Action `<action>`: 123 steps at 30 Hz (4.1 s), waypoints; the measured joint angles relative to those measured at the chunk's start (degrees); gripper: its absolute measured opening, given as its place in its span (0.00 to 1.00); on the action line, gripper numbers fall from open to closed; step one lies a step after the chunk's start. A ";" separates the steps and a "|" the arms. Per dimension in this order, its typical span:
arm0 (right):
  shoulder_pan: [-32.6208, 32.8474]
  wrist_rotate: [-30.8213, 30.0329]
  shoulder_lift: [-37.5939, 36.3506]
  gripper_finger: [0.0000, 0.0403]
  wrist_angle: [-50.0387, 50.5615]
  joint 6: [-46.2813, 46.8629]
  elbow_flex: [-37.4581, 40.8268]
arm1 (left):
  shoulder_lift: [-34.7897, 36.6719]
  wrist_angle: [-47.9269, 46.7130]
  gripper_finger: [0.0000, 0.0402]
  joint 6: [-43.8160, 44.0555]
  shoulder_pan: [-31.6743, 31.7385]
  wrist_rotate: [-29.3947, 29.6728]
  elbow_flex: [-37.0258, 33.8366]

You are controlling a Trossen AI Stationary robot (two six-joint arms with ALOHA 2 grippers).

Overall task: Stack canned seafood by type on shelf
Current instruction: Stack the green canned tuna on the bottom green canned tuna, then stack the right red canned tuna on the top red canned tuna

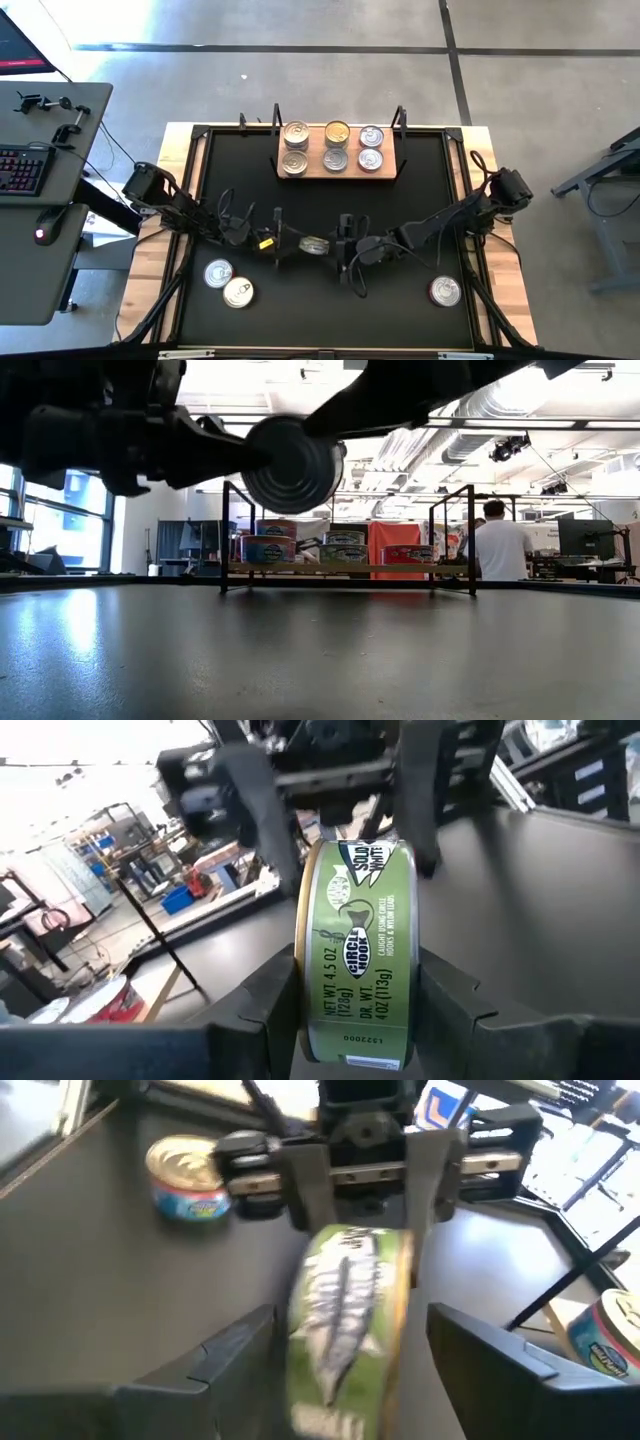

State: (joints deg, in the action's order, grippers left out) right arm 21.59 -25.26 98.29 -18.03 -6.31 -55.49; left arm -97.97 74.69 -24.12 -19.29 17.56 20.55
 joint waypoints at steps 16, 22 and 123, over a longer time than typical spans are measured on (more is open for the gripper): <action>0.59 -8.08 0.53 0.29 5.18 2.57 -0.21 | 0.50 -10.95 0.41 -1.45 -0.52 13.25 4.94; -0.11 -20.30 -1.59 0.29 19.98 -3.02 -5.17 | 1.47 -15.42 0.48 1.13 -2.35 31.61 4.60; 34.74 29.62 -0.40 0.01 91.39 111.45 -12.81 | 2.51 -17.81 0.47 3.46 -3.93 22.63 4.60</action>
State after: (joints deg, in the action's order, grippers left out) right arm 56.34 4.36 97.89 73.35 105.14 -68.30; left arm -95.46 56.88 -20.66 -23.22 40.19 25.15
